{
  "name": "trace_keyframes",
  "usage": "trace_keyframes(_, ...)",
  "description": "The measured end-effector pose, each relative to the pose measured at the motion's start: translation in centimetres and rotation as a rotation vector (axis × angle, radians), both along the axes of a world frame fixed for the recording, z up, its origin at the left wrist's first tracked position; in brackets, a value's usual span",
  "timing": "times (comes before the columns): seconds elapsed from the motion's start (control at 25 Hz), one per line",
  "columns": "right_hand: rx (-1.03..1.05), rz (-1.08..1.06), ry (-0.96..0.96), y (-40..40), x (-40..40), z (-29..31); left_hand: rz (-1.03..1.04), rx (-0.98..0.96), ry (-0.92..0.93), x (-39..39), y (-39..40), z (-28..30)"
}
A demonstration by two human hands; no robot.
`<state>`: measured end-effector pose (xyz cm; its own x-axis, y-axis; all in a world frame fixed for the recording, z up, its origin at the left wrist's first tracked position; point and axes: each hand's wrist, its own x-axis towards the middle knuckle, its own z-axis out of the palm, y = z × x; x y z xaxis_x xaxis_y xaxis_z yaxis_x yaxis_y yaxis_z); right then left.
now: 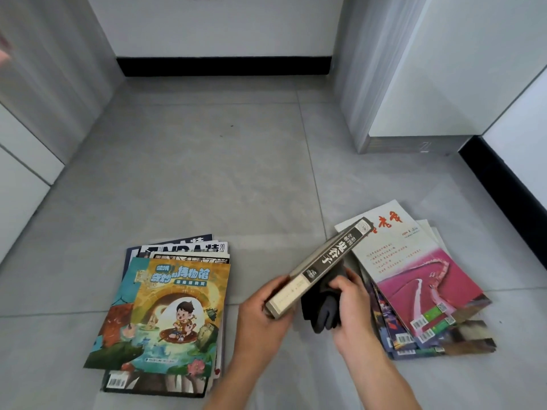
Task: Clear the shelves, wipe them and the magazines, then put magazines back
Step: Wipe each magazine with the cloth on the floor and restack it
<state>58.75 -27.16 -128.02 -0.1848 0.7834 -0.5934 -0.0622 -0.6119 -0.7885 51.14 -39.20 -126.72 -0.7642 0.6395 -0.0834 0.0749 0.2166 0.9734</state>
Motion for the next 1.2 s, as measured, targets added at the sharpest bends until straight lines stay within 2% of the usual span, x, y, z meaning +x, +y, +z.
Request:
trace_keyframes(0.08,0.169,-0.049,-0.078,-1.3,0.4,0.5,-0.033,0.002,0.027,0.5,-0.3,-1.0)
trace_keyframes(0.16,0.578,0.02,-0.155,-3.6,0.9,1.6,0.002,0.001,0.043,-0.2,0.1,-1.7)
trace_keyframes(0.28,1.315,0.444,-0.263,-5.5,0.1,1.6,0.01,-0.009,0.049,-1.4,0.3,-2.7)
trace_keyframes(0.32,1.472,0.583,-0.318,-5.3,-0.5,1.3,0.026,-0.019,0.067,-1.6,0.3,-2.8)
trace_keyframes(0.4,1.63,0.753,-0.382,-3.5,-1.3,1.0,0.037,-0.005,0.045,-1.9,0.3,-3.0)
trace_keyframes(0.52,1.705,0.781,-0.36,2.0,-1.5,0.9,-0.009,-0.049,0.029,-2.3,0.5,-2.5)
trace_keyframes(0.64,1.557,0.604,-0.497,8.1,-1.8,1.6,-0.018,-0.047,-0.078,-3.0,0.5,-2.6)
trace_keyframes(0.68,1.512,0.551,-0.539,8.3,-2.3,1.8,-0.007,-0.08,-0.062,-3.3,0.5,-3.0)
trace_keyframes(0.76,1.479,0.495,-0.541,4.9,-3.6,1.7,0.004,-0.15,0.005,-3.9,0.6,-3.7)
trace_keyframes(0.84,1.494,0.626,-0.435,-1.1,-4.0,1.7,-0.017,-0.213,0.041,-4.0,0.4,-4.3)
trace_keyframes(0.92,1.578,0.786,-0.336,-4.1,-3.2,1.5,0.032,-0.279,-0.007,-3.7,0.4,-4.4)
trace_keyframes(1.04,1.647,0.828,-0.289,1.5,-2.9,1.7,0.055,-0.197,0.047,-3.5,0.3,-4.7)
trace_keyframes(1.2,1.474,0.595,-0.488,11.7,-3.1,2.4,0.028,-0.166,-0.022,-3.6,0.5,-4.9)
